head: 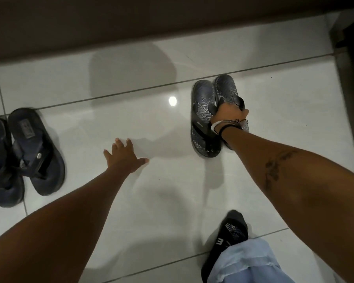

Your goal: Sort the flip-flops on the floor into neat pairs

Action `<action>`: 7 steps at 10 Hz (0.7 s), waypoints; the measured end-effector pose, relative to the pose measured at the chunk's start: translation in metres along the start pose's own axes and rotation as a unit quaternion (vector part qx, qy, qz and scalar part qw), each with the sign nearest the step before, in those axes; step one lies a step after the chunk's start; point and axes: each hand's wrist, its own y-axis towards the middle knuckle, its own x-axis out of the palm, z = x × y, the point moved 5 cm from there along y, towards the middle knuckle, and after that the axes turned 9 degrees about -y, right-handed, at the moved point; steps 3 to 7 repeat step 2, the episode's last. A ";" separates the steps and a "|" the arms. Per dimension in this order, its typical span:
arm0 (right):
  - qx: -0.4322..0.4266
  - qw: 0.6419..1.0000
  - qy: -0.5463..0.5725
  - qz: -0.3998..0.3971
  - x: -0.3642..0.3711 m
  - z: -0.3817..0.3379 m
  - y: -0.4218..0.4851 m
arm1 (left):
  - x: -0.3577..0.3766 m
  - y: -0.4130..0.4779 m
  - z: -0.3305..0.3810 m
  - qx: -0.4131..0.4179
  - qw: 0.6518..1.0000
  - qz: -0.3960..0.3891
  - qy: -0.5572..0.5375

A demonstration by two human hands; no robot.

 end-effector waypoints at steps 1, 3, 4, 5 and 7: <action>0.019 1.000 0.001 -0.004 -0.016 -0.002 -0.012 | -0.032 -0.019 -0.005 0.024 0.999 0.035 -0.028; -0.019 0.999 0.005 0.050 -0.053 -0.006 -0.038 | -0.084 -0.052 -0.007 0.060 0.988 0.090 -0.109; -0.019 0.999 0.005 0.050 -0.053 -0.006 -0.038 | -0.084 -0.052 -0.007 0.060 0.988 0.090 -0.109; -0.019 0.999 0.005 0.050 -0.053 -0.006 -0.038 | -0.084 -0.052 -0.007 0.060 0.988 0.090 -0.109; -0.019 0.999 0.005 0.050 -0.053 -0.006 -0.038 | -0.084 -0.052 -0.007 0.060 0.988 0.090 -0.109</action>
